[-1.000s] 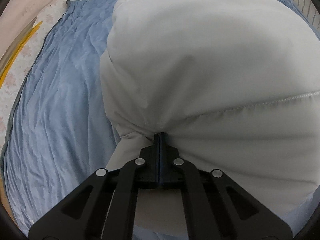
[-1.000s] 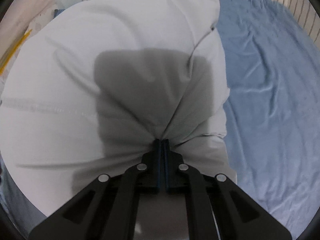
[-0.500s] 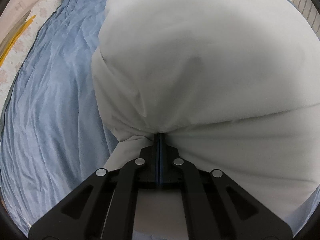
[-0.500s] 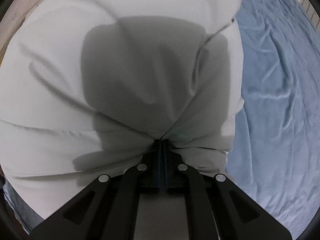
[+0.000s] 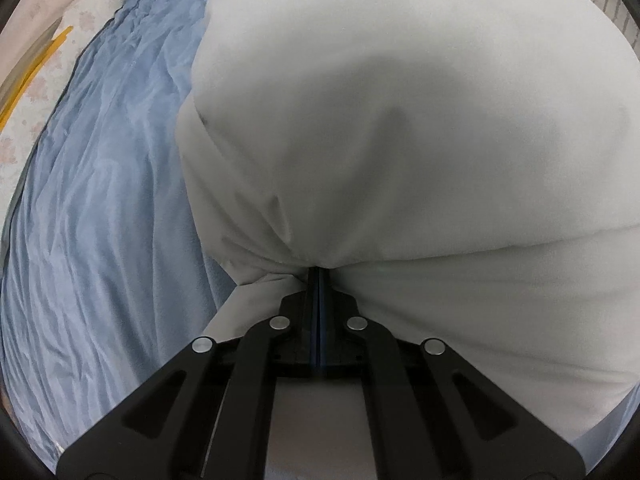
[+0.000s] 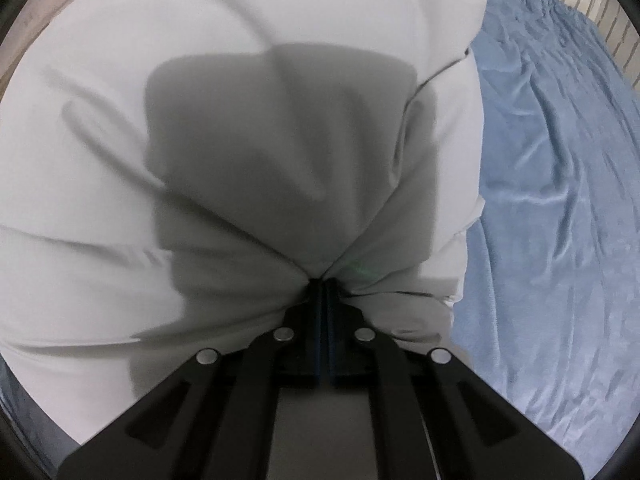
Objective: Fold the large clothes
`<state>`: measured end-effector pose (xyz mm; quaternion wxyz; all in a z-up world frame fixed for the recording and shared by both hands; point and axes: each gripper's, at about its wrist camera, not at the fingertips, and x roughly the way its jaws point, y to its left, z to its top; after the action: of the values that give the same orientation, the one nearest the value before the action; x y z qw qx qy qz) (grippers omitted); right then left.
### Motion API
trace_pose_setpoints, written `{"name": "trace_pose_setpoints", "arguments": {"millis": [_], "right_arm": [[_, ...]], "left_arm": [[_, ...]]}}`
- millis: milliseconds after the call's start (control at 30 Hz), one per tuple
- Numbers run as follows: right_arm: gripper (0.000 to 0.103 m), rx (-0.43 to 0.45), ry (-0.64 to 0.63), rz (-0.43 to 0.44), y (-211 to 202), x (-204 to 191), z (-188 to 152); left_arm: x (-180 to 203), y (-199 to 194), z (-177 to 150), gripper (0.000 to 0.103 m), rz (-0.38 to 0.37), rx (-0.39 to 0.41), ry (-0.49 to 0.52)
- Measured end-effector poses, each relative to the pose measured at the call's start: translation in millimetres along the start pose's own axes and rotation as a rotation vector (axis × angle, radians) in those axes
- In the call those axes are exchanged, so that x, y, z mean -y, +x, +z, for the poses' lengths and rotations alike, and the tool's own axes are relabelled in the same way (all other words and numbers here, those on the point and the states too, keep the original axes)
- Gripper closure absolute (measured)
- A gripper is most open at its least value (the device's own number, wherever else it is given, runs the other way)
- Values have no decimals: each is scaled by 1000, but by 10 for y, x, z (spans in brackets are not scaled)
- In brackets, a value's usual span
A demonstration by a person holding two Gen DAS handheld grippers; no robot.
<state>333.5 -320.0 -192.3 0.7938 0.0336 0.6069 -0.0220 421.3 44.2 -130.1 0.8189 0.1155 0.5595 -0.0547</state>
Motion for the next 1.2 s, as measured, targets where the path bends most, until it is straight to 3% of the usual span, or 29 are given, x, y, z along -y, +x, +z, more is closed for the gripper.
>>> {"name": "trace_pose_setpoints", "arguments": {"millis": [200,233,267,333,500,700,767,1000,1200], "right_arm": [[98,32,-47,-49,-289,-57,-81],[89,77,-57,-46,-429,-44,-138],[65,117,-60,-42,-539,-35,-182],[45,216,-49,-41,-791,15,-262],[45,276,-15,-34,-911,-9,-326],[47,274,-19,-51,-901,-109,-584],[50,269,-15,-53,-883,-109,-648],[75,216,3,-45,-722,-75,-733],[78,155,72,46,-473,6,-776]], "left_arm": [[-113,-343,-220,101,19,61,-52],[-160,-424,-272,101,30,90,-60],[-195,-486,-318,101,43,115,-68],[-259,-595,-414,99,58,160,-86],[-193,-660,-616,99,75,196,-101],[-114,-544,-642,99,72,200,-100],[-334,-593,-716,99,73,202,-97],[-189,-421,-749,102,69,156,-63],[-212,-120,-626,103,60,95,-43]]}}
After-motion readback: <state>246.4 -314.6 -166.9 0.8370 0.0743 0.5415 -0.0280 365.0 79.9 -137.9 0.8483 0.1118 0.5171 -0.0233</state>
